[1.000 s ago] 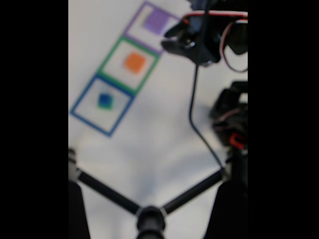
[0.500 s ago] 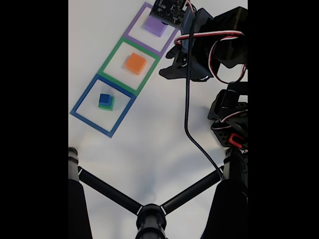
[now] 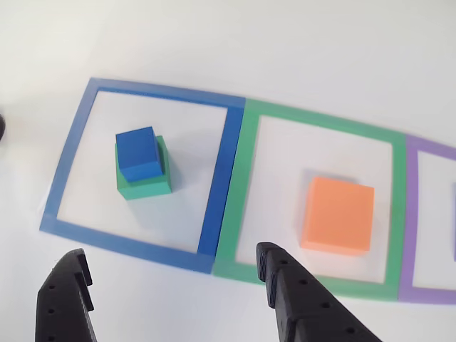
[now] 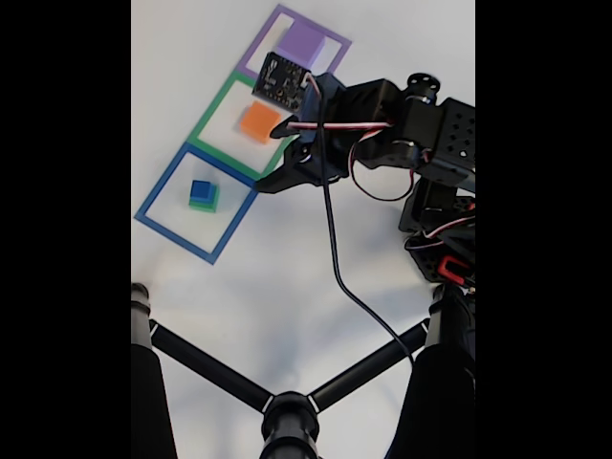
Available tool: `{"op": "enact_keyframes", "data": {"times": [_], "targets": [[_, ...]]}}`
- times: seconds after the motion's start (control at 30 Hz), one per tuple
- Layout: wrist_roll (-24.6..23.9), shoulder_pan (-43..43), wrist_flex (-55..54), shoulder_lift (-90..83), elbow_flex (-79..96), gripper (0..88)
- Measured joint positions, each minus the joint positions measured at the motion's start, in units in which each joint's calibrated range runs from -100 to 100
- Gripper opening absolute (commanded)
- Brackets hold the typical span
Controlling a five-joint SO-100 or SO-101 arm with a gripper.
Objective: Tower of hanoi
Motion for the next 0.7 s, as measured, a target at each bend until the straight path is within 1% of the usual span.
{"op": "enact_keyframes", "data": {"times": [0.17,0.33,0.53,0.7], "targets": [[-0.4,-1.4,-19.0,1.2,13.1,27.4],[-0.6,-2.8,-34.0,6.1,21.1,28.0],[-0.6,-3.2,-52.6,18.1,24.0,28.2],[-0.6,-4.1,-66.0,29.9,24.0,28.2]]}}
